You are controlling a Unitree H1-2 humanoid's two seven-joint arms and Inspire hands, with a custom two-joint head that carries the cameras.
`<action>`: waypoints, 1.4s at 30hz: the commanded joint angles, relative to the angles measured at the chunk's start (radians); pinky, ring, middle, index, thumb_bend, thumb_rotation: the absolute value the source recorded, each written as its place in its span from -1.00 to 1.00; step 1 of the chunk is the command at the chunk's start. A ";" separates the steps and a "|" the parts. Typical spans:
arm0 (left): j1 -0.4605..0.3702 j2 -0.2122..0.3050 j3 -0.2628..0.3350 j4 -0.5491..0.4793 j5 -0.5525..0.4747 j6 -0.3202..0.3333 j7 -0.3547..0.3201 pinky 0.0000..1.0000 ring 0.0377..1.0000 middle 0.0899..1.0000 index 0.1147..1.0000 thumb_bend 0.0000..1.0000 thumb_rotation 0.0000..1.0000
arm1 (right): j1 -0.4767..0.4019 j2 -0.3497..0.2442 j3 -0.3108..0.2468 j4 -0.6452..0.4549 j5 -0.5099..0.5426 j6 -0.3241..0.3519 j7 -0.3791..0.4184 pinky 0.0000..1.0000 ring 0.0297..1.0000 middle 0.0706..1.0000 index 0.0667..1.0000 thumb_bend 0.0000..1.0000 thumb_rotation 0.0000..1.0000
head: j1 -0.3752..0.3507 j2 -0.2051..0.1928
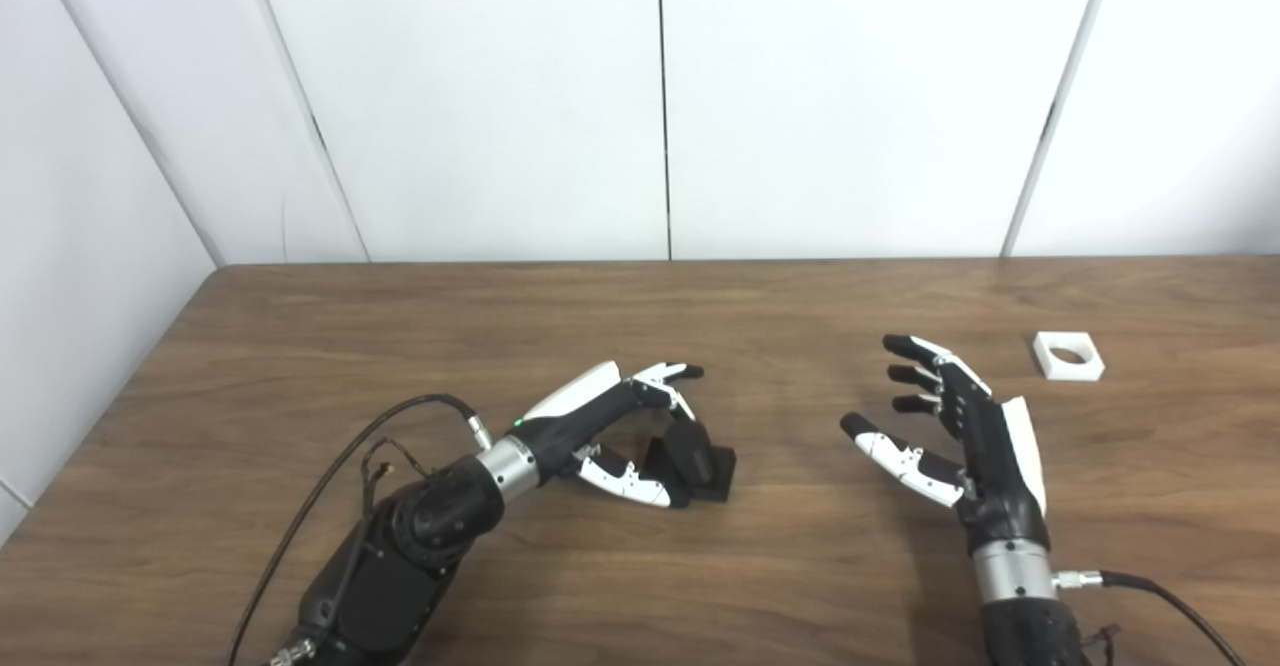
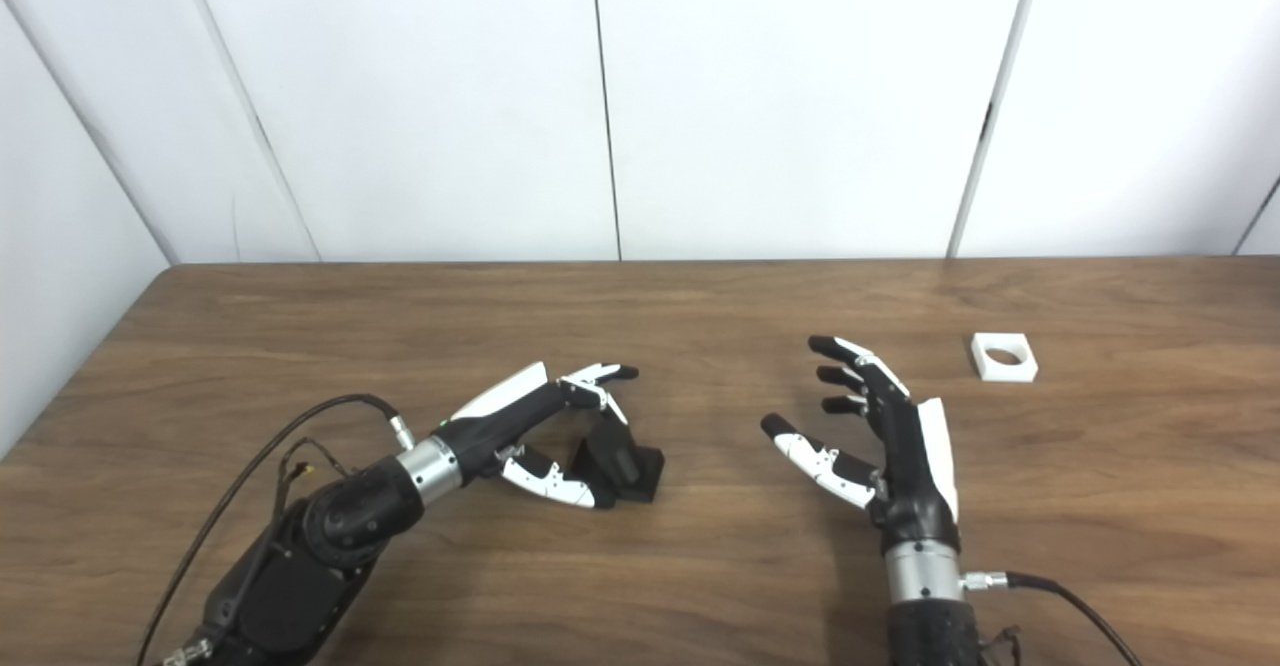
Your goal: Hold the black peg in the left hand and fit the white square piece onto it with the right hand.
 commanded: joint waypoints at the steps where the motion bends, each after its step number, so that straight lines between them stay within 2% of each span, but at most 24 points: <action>1: -0.010 0.012 -0.011 -0.011 0.006 0.007 -0.037 0.91 1.00 0.94 0.28 0.75 -0.53 | -0.025 0.007 -0.003 -0.046 -0.004 -0.010 -0.008 0.30 0.51 0.60 0.47 0.12 -0.60 | 0.001 0.001; 5: -0.010 0.014 -0.011 -0.010 0.006 0.004 -0.036 0.90 1.00 0.94 0.28 0.72 -0.57 | -0.023 0.012 -0.006 -0.056 0.010 0.001 -0.002 0.29 0.52 0.62 0.48 0.11 -0.63 | 0.006 0.006; 10: -0.008 0.010 -0.006 -0.003 0.008 0.005 -0.026 0.90 1.00 0.92 0.13 0.69 -0.62 | -0.024 0.008 -0.005 -0.056 0.004 0.005 -0.003 0.31 0.51 0.61 0.48 0.11 -0.61 | 0.006 0.006; 11: -0.009 0.009 -0.005 0.002 0.008 -0.002 -0.022 0.90 1.00 0.92 0.05 0.56 -0.67 | -0.024 0.007 -0.005 -0.055 0.006 0.002 -0.004 0.30 0.51 0.61 0.48 0.11 -0.61 | 0.006 0.006; 12: -0.009 0.008 -0.004 0.008 0.008 -0.008 -0.020 0.91 1.00 0.92 -0.05 0.31 -0.76 | -0.024 0.007 -0.006 -0.055 0.007 0.002 -0.004 0.30 0.51 0.61 0.48 0.11 -0.61 | 0.006 0.006; 13: -0.010 0.008 -0.003 0.012 0.009 -0.009 -0.019 0.91 1.00 0.92 -0.11 0.15 -0.81 | -0.024 0.008 -0.006 -0.056 0.007 0.003 -0.005 0.30 0.51 0.61 0.48 0.11 -0.61 | 0.013 0.008; 15: -0.010 0.007 -0.001 0.016 0.009 -0.006 -0.018 0.92 1.00 0.91 -0.14 0.07 -0.84 | -0.025 0.008 -0.006 -0.055 0.007 0.004 -0.005 0.29 0.50 0.61 0.48 0.11 -0.62 | 0.013 0.008; 27: -0.009 0.008 0.007 0.026 0.018 -0.013 -0.007 0.94 1.00 0.89 -0.16 0.04 -0.86 | -0.028 0.008 -0.006 -0.044 0.009 -0.014 -0.009 0.26 0.48 0.59 0.47 0.12 -0.60 | 0.014 0.008; 36: -0.005 0.005 0.006 0.027 0.028 -0.008 -0.002 0.92 1.00 0.89 -0.16 0.04 -0.86 | -0.022 0.007 -0.007 -0.066 0.005 0.004 -0.006 0.26 0.47 0.60 0.47 0.13 -0.59 | 0.007 0.013; 40: 0.001 0.006 0.008 0.020 0.033 -0.009 0.001 0.92 1.00 0.88 -0.16 0.04 -0.86 | -0.034 -0.021 -0.004 -0.080 -0.014 -0.013 0.002 0.24 0.46 0.59 0.47 0.13 -0.60 | -0.067 0.009; 42: 0.004 0.012 0.012 0.014 0.030 -0.008 -0.001 0.93 1.00 0.88 -0.16 0.04 -0.86 | -0.047 -0.059 -0.003 -0.103 -0.044 -0.004 0.018 0.19 0.42 0.56 0.46 0.15 -0.57 | -0.139 0.006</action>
